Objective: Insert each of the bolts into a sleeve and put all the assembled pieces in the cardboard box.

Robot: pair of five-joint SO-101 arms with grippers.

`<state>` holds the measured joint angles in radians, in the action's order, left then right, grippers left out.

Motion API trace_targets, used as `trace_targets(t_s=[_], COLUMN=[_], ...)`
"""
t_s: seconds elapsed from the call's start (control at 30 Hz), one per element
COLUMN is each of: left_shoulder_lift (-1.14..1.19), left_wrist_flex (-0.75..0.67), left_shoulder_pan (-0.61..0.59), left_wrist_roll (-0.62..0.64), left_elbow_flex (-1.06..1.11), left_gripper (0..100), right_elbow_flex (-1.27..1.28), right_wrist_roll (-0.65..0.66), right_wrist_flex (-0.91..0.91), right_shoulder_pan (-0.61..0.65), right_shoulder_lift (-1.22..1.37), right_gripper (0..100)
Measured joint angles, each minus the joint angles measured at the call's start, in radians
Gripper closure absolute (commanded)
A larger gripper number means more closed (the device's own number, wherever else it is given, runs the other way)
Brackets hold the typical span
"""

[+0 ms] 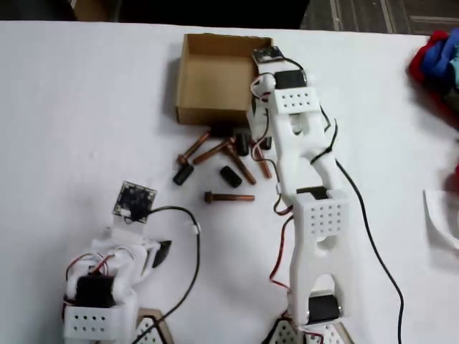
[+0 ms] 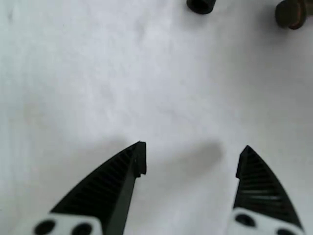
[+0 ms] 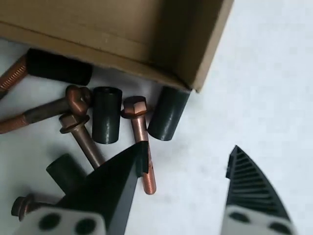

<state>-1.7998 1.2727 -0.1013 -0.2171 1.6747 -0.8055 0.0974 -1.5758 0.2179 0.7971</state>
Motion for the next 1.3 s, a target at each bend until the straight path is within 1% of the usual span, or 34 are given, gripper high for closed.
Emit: trace_targets(t_s=[0.23,0.37,0.63,1.03,1.3], left_shoulder_lift=[0.000,0.000,0.000,0.000,0.000], left_wrist_flex=[0.000,0.000,0.000,0.000,0.000], left_shoulder_pan=[-0.002,-0.002,-0.002,-0.002,-0.003], left_wrist_roll=[0.000,0.000,0.000,0.000,0.000], left_elbow_flex=[0.000,0.000,0.000,0.000,0.000], left_gripper=[69,69,69,69,69], right_elbow_flex=[-0.003,-0.008,-0.009,-0.149,-0.173], right_wrist_roll=[0.000,-0.049,-0.100,-0.103,-0.103], right_wrist_flex=[0.055,0.066,0.078,0.101,0.121], right_shoulder_pan=[-0.002,-0.008,-0.008,-0.005,-0.008], right_shoulder_lift=[0.100,0.140,0.149,0.160,0.259], right_gripper=[74.1,74.1,74.8,74.8,74.8])
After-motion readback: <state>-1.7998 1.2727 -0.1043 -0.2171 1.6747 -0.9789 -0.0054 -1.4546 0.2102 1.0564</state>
